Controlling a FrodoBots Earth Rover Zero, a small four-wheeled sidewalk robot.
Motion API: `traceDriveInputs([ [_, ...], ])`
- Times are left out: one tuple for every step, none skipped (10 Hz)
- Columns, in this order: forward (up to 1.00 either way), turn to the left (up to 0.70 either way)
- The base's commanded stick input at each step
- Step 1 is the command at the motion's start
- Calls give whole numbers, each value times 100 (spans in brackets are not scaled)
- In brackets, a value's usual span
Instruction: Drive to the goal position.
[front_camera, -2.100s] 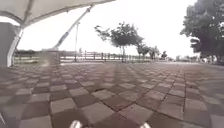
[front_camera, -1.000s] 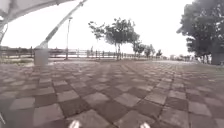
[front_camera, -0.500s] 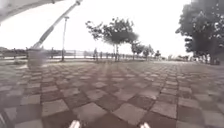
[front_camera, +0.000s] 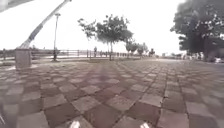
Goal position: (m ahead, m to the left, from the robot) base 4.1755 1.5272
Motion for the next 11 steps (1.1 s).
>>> traceDriveInputs([
  [70, 0],
  [70, 0],
  [70, 0],
  [70, 0],
  [70, 0],
  [70, 0],
  [70, 0],
  [70, 0],
  [70, 0],
  [70, 0],
  [70, 1],
])
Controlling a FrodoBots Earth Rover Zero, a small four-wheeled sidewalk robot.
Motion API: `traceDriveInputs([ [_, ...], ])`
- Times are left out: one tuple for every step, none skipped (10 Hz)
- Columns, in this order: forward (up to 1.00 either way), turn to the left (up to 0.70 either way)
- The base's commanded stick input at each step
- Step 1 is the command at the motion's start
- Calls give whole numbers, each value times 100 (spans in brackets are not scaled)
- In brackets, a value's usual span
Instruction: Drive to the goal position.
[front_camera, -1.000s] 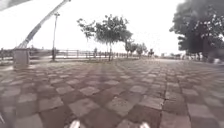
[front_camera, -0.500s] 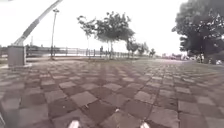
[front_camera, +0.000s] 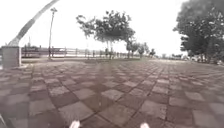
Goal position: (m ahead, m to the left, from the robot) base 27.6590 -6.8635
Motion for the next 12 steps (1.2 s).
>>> traceDriveInputs([
  [70, 27],
  [70, 27],
  [70, 27],
  [70, 27],
  [70, 27],
  [70, 27],
  [70, 27],
  [70, 27],
  [70, 27],
  [70, 27],
  [70, 18],
  [70, 6],
])
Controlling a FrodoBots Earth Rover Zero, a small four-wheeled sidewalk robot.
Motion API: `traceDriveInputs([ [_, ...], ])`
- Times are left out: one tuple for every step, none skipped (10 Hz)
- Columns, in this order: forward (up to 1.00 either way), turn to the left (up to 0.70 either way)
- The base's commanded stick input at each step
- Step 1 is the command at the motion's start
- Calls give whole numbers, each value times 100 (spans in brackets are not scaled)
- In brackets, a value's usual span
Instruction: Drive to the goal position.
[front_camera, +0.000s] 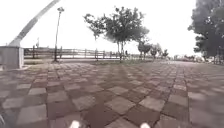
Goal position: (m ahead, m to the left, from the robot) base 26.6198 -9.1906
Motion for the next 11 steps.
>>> traceDriveInputs([
  [70, 0],
  [70, 0],
  [70, 0],
  [70, 0],
  [70, 0],
  [70, 0],
  [70, 0],
  [70, 0],
  [70, 0],
  [70, 0],
  [70, 0],
])
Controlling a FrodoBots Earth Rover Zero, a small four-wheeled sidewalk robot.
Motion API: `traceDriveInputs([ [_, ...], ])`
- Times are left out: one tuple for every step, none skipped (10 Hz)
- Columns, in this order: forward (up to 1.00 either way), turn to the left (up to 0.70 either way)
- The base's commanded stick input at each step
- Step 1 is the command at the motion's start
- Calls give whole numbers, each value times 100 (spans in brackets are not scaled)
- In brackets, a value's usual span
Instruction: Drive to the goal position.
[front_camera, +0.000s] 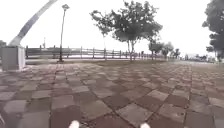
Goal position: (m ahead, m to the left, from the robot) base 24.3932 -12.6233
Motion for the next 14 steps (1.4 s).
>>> traceDriveInputs([
  [70, 0],
  [70, 0],
  [70, 0],
  [70, 0],
  [70, 0],
  [70, 0],
  [70, 0],
  [70, 0],
  [70, 0],
  [70, 0],
  [70, 0],
  [70, 0],
  [70, 0],
  [70, 0],
])
